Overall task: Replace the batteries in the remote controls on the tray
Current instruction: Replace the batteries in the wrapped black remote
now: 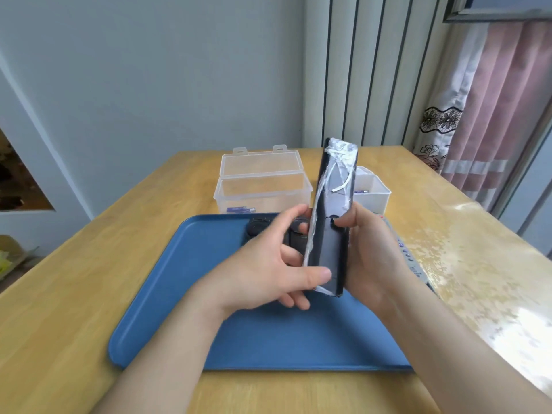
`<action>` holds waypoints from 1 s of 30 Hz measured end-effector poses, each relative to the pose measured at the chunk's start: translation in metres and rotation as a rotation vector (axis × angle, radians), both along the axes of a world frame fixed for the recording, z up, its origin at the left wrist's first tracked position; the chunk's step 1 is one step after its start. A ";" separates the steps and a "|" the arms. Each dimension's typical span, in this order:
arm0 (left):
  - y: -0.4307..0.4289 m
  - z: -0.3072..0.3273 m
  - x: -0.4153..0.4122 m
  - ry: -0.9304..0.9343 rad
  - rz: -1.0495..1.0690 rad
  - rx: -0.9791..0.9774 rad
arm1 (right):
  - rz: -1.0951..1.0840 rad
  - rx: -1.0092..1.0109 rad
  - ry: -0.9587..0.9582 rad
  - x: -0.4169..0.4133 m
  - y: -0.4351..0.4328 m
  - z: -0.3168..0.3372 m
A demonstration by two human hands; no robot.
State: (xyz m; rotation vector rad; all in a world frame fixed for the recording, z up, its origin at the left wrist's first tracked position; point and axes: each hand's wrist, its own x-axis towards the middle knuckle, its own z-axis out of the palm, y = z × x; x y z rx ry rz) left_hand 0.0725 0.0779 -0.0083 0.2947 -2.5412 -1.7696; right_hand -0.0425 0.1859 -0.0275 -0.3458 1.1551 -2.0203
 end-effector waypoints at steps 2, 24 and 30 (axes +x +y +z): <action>0.006 -0.005 -0.005 0.058 0.031 0.025 | -0.007 -0.016 0.007 -0.002 0.003 0.001; 0.015 -0.022 -0.011 0.493 0.125 -0.726 | -0.092 -0.163 -0.075 0.005 0.006 0.015; 0.011 -0.026 -0.014 0.535 0.219 -0.806 | 0.003 -0.144 -0.053 0.008 0.007 0.018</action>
